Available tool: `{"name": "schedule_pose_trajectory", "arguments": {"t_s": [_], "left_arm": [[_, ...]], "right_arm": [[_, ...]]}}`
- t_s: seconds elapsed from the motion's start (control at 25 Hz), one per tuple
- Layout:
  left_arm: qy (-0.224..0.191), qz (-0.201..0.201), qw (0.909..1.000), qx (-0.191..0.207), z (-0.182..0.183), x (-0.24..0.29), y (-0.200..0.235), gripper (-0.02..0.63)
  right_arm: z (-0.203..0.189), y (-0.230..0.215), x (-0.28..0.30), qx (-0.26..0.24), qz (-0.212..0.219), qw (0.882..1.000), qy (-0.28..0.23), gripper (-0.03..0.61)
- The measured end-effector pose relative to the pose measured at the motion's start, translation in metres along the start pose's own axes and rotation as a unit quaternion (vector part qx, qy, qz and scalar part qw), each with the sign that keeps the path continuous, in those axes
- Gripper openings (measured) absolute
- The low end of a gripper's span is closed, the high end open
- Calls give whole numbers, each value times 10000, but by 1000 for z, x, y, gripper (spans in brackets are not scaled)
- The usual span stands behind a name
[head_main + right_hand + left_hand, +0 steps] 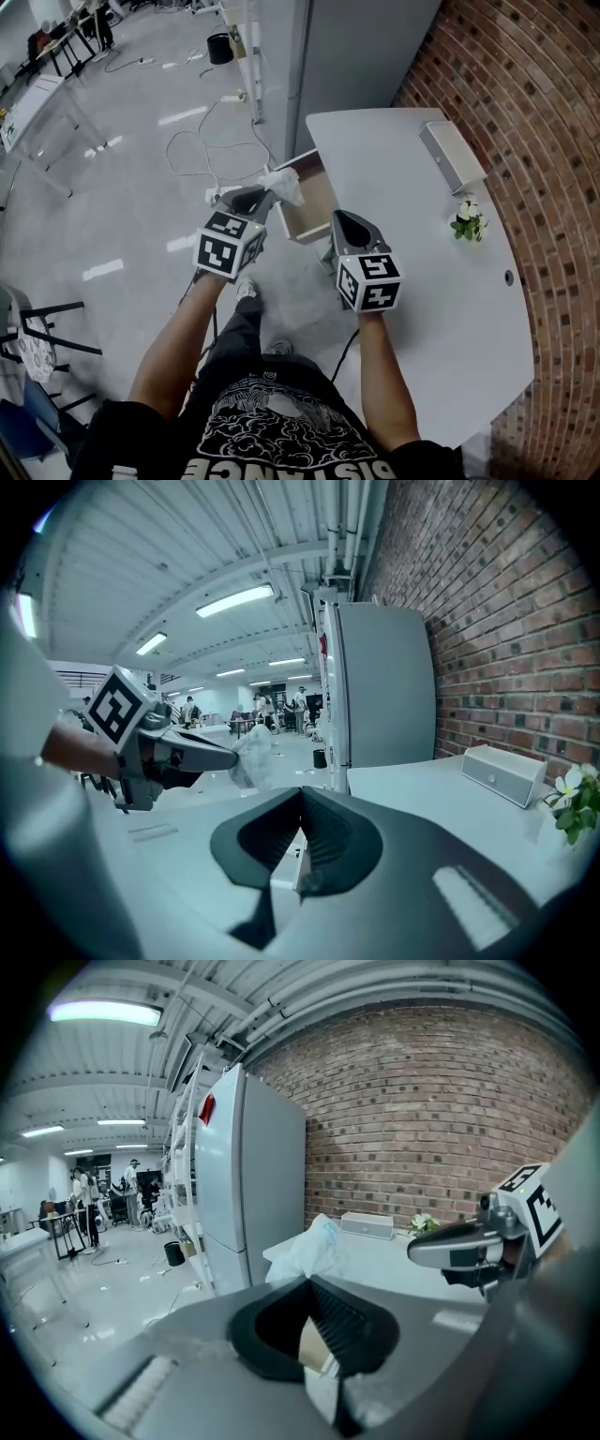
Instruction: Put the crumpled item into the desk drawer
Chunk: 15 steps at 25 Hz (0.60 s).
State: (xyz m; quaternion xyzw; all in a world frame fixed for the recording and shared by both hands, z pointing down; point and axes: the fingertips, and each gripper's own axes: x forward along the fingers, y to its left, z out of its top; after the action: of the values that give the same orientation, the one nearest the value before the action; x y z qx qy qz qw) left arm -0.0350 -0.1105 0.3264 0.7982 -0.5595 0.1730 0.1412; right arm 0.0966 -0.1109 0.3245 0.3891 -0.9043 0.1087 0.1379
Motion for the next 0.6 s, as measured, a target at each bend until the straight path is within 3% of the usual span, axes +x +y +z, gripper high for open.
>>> {"name": "schedule_pose_trajectory", "arguments": {"t_s": [0.36,0.6], "left_arm": [[227,-16,9997,-10,-33,37,22,3],[463,-237,9986,-47,-58,71,34,3]], "right_arm": [[-19,0,39,155,-6,9998,142,3],[-45,2,67,292,-57,9987,412,3]]}}
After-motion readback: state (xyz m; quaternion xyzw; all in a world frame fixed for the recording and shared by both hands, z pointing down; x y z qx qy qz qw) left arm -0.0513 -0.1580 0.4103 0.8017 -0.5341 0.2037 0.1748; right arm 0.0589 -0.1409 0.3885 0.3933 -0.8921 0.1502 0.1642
